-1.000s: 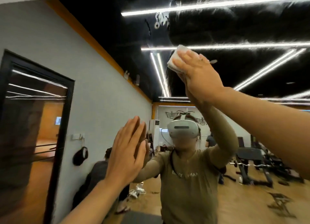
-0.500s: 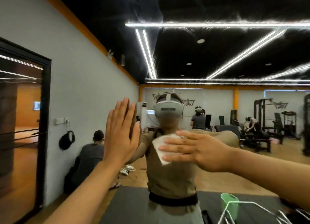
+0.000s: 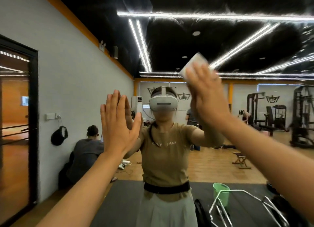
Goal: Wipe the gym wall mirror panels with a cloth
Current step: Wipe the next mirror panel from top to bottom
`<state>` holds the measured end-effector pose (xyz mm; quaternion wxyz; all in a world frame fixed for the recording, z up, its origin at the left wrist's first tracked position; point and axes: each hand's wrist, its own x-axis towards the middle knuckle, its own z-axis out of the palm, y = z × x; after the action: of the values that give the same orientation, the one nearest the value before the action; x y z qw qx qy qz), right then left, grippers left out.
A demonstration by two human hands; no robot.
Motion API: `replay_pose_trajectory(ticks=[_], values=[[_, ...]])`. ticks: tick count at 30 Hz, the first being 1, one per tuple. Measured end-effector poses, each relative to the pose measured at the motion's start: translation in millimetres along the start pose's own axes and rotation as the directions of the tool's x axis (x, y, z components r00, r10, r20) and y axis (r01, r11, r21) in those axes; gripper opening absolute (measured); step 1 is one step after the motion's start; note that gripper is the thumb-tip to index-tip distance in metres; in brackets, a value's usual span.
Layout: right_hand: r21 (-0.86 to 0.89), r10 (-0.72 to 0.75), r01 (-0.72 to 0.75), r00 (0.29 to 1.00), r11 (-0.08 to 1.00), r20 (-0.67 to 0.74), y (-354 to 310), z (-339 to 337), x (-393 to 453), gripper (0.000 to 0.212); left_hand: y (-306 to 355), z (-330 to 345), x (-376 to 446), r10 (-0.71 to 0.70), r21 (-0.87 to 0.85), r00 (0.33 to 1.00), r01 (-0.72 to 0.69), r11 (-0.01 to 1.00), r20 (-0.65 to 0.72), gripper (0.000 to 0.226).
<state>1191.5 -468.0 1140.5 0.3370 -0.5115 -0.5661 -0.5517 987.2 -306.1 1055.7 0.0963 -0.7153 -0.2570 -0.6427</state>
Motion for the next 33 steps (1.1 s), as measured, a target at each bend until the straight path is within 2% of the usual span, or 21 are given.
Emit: replay_pose_trajectory(ticks=[2, 5, 7, 9, 12, 14, 16, 17, 19, 21, 23, 25, 26, 28, 29, 31, 33], values=[[-0.009, -0.245, 0.249, 0.961, 0.969, 0.128, -9.5, 11.6, -52.7, 0.072, 0.9, 0.7, 0.1, -0.009, 0.015, 1.000, 0.009, 1.000, 0.002, 0.077], [0.020, -0.513, 0.547, 0.772, 0.837, 0.375, 1.8, 7.9, -118.6, 0.074, -1.4, -1.4, 0.0, 0.003, 0.047, 1.000, -0.004, 0.999, 0.016, 0.080], [0.009, -0.569, 0.633, 0.689, 0.774, 0.449, 23.7, -6.7, -137.9, 0.071, -2.7, -3.5, -0.5, 0.009, 0.055, 0.999, -0.011, 0.998, 0.032, 0.081], [-0.026, -0.542, 0.624, 0.698, 0.781, 0.468, 47.4, -22.8, -139.8, 0.077, -3.3, -5.2, -0.7, 0.011, 0.064, 0.999, -0.014, 0.998, 0.045, 0.083], [-0.077, -0.377, 0.438, 0.840, 0.896, 0.391, 79.8, -44.3, -121.2, 0.087, -3.2, -6.8, -0.4, 0.004, 0.086, 0.998, -0.009, 0.996, 0.058, 0.084], [-0.107, -0.221, 0.257, 0.938, 0.961, 0.266, 99.4, -58.4, -103.3, 0.075, -2.2, -7.5, 0.4, -0.010, 0.091, 0.998, 0.004, 0.996, 0.067, 0.085], [-0.093, 0.036, -0.026, 0.993, 0.995, 0.109, 113.4, -72.2, -84.1, 0.062, 0.5, -8.1, 0.6, -0.028, 0.090, 0.997, 0.022, 0.996, 0.070, 0.086], [-0.067, 0.179, -0.176, 0.983, 0.982, 0.043, 116.6, -76.6, -73.8, 0.060, 2.2, -8.6, 1.1, -0.042, 0.082, 0.997, 0.036, 0.996, 0.071, 0.087], [-0.026, 0.397, -0.398, 0.916, 0.917, -0.057, 118.7, -75.1, -55.7, 0.058, 5.9, -9.4, 2.5, -0.070, 0.063, 0.994, 0.065, 0.996, 0.081, 0.088], [-0.022, 0.492, -0.502, 0.855, 0.865, -0.161, 108.8, -65.4, -42.0, 0.055, 8.7, -9.9, 2.8, -0.089, 0.053, 0.992, 0.084, 0.995, 0.095, 0.090], [-0.008, 0.518, -0.533, 0.826, 0.846, -0.220, 87.3, -50.1, -34.4, 0.056, 10.7, -10.8, 2.6, -0.109, 0.049, 0.989, 0.104, 0.993, 0.104, 0.091], [0.013, 0.441, -0.448, 0.872, 0.894, -0.212, 58.4, -29.4, -37.5, 0.058, 12.9, -11.5, 2.7, -0.123, 0.050, 0.986, 0.118, 0.992, 0.109, 0.089], [0.009, 0.344, -0.348, 0.922, 0.938, -0.180, 43.5, -18.0, -42.7, 0.063, 14.3, -11.3, 3.1, -0.126, 0.054, 0.986, 0.121, 0.991, 0.112, 0.087], [-0.024, 0.050, -0.051, 0.997, 0.998, -0.056, 19.8, 5.1, -57.1, 0.073, 17.4, -11.4, 4.1, -0.138, 0.067, 0.984, 0.130, 0.989, 0.117, 0.085], [-0.042, -0.116, 0.117, 0.993, 0.992, 0.037, 12.8, 12.0, -65.1, 0.075, 20.2, -11.5, 4.8, -0.147, 0.074, 0.982, 0.139, 0.988, 0.116, 0.085], [-0.062, -0.372, 0.392, 0.904, 0.918, 0.210, 14.3, 16.0, -75.9, 0.072, 21.2, -12.4, 4.2, -0.169, 0.080, 0.979, 0.161, 0.984, 0.115, 0.084], [-0.084, -0.467, 0.512, 0.829, 0.855, 0.308, 39.5, -0.5, -75.1, 0.069, 25.1, -13.1, 3.4, -0.180, 0.080, 0.978, 0.172, 0.982, 0.109, 0.082]])
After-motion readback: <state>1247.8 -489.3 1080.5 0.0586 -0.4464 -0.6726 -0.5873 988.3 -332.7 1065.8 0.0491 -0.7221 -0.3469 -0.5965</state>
